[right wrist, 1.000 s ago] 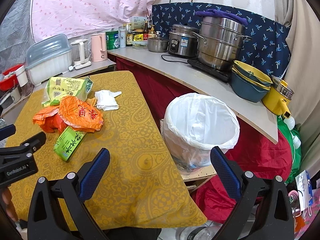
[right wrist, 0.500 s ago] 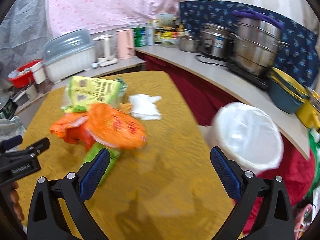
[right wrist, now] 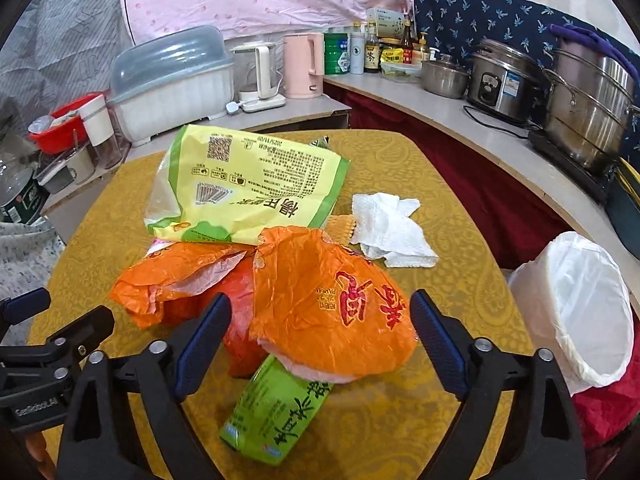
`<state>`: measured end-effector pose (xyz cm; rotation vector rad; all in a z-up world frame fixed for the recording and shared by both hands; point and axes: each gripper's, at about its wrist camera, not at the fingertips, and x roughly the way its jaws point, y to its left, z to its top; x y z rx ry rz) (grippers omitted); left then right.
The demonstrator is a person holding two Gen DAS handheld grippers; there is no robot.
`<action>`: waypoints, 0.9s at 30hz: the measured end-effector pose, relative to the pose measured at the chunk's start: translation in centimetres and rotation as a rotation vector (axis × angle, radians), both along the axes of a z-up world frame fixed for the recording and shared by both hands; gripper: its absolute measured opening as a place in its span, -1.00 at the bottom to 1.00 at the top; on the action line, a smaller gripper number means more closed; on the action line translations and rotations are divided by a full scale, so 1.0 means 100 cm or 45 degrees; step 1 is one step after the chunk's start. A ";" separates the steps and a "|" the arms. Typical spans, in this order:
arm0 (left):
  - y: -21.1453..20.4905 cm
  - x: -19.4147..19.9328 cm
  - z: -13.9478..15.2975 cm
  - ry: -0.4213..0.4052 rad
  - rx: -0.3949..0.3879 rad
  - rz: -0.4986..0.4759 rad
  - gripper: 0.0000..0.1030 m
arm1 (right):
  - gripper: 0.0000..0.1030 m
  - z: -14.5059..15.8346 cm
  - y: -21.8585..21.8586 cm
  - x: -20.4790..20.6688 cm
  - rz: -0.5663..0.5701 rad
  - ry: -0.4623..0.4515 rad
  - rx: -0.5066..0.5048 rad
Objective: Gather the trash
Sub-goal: 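Grasp the orange plastic bag with the right gripper while the left gripper grasps the yellow-green snack bag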
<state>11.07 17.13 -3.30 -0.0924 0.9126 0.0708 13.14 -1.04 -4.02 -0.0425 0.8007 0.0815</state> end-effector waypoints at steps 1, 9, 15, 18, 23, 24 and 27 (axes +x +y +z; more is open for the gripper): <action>0.000 0.003 -0.002 0.006 -0.013 -0.005 0.86 | 0.40 -0.003 0.000 0.003 -0.001 0.014 0.004; -0.004 0.024 -0.010 0.016 -0.081 -0.040 0.85 | -0.76 -0.015 -0.020 0.008 -0.006 0.092 0.079; -0.011 0.037 -0.017 0.035 -0.115 -0.073 0.78 | -0.84 0.001 -0.035 0.000 -0.040 0.031 0.098; -0.010 0.038 -0.012 0.021 -0.127 -0.064 0.78 | -0.84 0.009 -0.042 -0.003 -0.061 0.009 0.103; -0.007 0.048 0.007 -0.045 -0.156 -0.069 0.79 | -0.85 0.023 -0.054 -0.005 -0.099 -0.030 0.100; -0.008 0.052 0.010 -0.051 -0.155 -0.070 0.79 | -0.85 0.026 -0.056 -0.004 -0.106 -0.036 0.103; -0.009 0.071 0.019 -0.093 -0.142 -0.075 0.78 | -0.85 0.033 -0.062 -0.003 -0.120 -0.050 0.110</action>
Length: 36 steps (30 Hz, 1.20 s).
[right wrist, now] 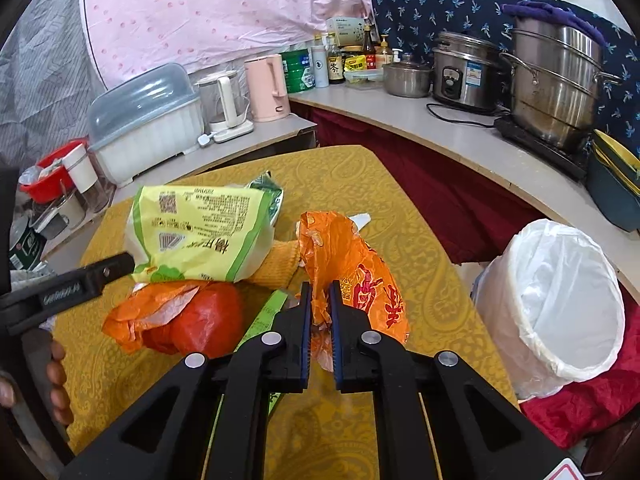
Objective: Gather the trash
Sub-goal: 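Grasp the orange plastic bag with the right gripper while the left gripper grasps the yellow-green snack bag, then carry both bags over the white trash bin and open both grippers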
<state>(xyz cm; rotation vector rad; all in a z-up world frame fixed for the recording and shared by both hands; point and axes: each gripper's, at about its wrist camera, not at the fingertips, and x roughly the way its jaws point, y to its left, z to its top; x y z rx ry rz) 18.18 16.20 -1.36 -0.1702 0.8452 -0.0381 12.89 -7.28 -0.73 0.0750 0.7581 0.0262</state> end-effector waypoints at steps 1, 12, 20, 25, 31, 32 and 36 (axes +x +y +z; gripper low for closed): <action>-0.001 0.006 0.002 -0.014 0.011 -0.003 0.78 | -0.85 0.002 -0.002 0.001 -0.004 -0.006 0.000; -0.011 0.046 -0.009 0.016 0.010 -0.094 -0.65 | -0.85 0.007 -0.018 0.003 -0.049 -0.021 0.005; -0.032 0.025 0.036 -0.113 0.014 -0.147 -0.83 | -0.85 0.028 -0.036 -0.011 -0.095 -0.094 0.010; -0.060 0.011 0.073 -0.201 0.006 -0.214 -0.83 | -0.85 0.050 -0.061 -0.025 -0.151 -0.161 0.028; -0.111 -0.001 0.110 -0.284 -0.029 -0.321 -0.83 | -0.85 0.070 -0.103 -0.043 -0.244 -0.227 0.037; -0.121 -0.002 0.115 -0.293 -0.035 -0.343 -0.83 | -0.85 0.072 -0.109 -0.045 -0.256 -0.233 0.039; -0.154 -0.005 0.126 -0.307 -0.068 -0.405 -0.83 | -0.85 0.077 -0.140 -0.056 -0.318 -0.252 0.073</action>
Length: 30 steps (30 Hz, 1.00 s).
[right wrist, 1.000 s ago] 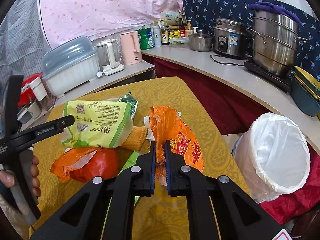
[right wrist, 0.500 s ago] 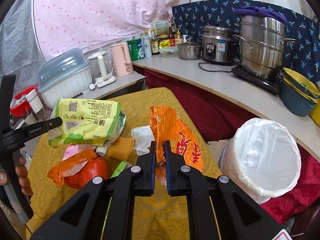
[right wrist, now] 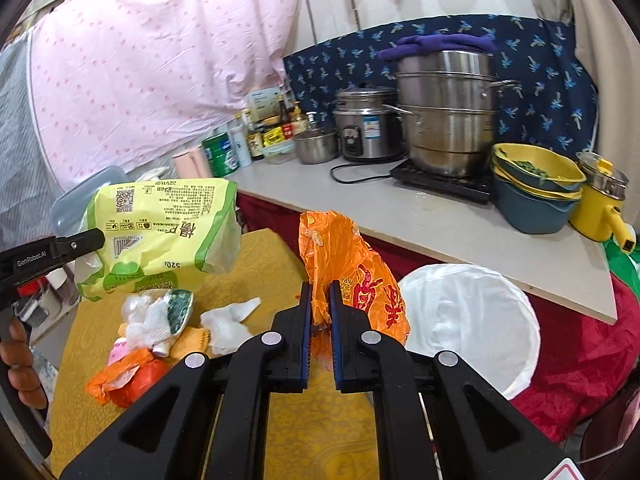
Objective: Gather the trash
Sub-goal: 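Carry both bags over the white trash bin and open both grippers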
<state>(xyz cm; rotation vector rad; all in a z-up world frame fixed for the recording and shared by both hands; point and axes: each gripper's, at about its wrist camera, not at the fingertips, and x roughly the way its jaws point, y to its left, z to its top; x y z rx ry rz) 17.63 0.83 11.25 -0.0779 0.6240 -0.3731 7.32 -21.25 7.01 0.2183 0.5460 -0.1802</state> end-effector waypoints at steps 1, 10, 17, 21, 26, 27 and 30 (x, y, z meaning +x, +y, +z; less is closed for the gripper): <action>-0.008 0.001 0.002 0.012 -0.015 -0.021 -0.83 | -0.85 0.000 -0.007 -0.003 -0.011 -0.001 0.010; -0.048 0.004 -0.001 0.099 -0.053 -0.120 -0.83 | -0.85 -0.007 -0.045 -0.017 -0.092 -0.010 0.039; -0.100 0.007 -0.021 0.134 0.010 -0.192 -0.83 | -0.85 -0.023 -0.090 -0.015 -0.146 0.007 0.116; -0.140 0.010 -0.038 0.153 0.062 -0.245 -0.82 | -0.85 -0.035 -0.115 -0.009 -0.173 0.019 0.152; -0.191 0.016 -0.064 0.190 0.121 -0.309 -0.82 | -0.85 -0.055 -0.139 0.004 -0.200 0.052 0.169; -0.198 0.017 -0.068 0.195 0.132 -0.314 -0.82 | -0.83 -0.059 -0.144 0.005 -0.209 0.062 0.172; -0.221 0.020 -0.082 0.203 0.172 -0.332 -0.81 | -0.76 -0.070 -0.159 0.008 -0.239 0.081 0.192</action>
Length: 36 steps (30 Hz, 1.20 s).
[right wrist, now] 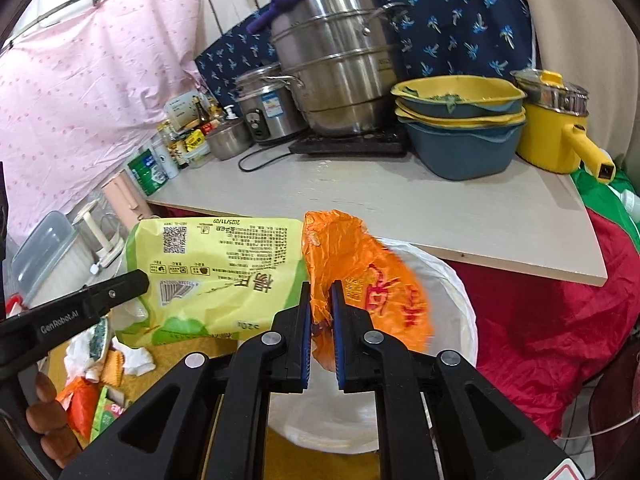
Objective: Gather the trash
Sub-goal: 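Carry both bags over the white trash bin and open both grippers, then move both grippers back from the bin to the trash pile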
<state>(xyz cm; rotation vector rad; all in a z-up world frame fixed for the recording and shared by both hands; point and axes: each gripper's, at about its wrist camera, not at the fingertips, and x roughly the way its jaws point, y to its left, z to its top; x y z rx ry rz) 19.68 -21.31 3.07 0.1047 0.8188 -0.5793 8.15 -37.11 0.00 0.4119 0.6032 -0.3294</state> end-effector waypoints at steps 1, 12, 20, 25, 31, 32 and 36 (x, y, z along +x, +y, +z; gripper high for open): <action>-0.008 0.002 -0.007 0.017 0.006 -0.010 -0.81 | -0.72 -0.003 -0.005 0.000 -0.011 0.003 0.009; -0.044 0.001 -0.016 -0.002 -0.040 -0.076 0.20 | -0.19 -0.004 -0.033 -0.007 -0.094 -0.030 0.014; -0.023 0.001 0.004 -0.037 -0.077 -0.032 0.33 | -0.06 0.022 -0.022 -0.015 -0.092 -0.097 -0.018; 0.002 -0.002 0.014 -0.071 -0.072 0.014 0.33 | 0.02 0.037 -0.005 -0.019 -0.069 -0.123 -0.036; 0.036 -0.008 0.026 -0.117 -0.050 0.077 0.33 | 0.13 0.050 0.023 -0.018 -0.023 -0.137 -0.058; 0.042 -0.010 0.027 -0.128 -0.042 0.090 0.33 | 0.13 0.053 0.030 -0.017 -0.010 -0.139 -0.065; 0.069 -0.013 0.033 -0.160 -0.007 0.150 0.33 | 0.16 0.060 0.052 -0.014 0.039 -0.146 -0.074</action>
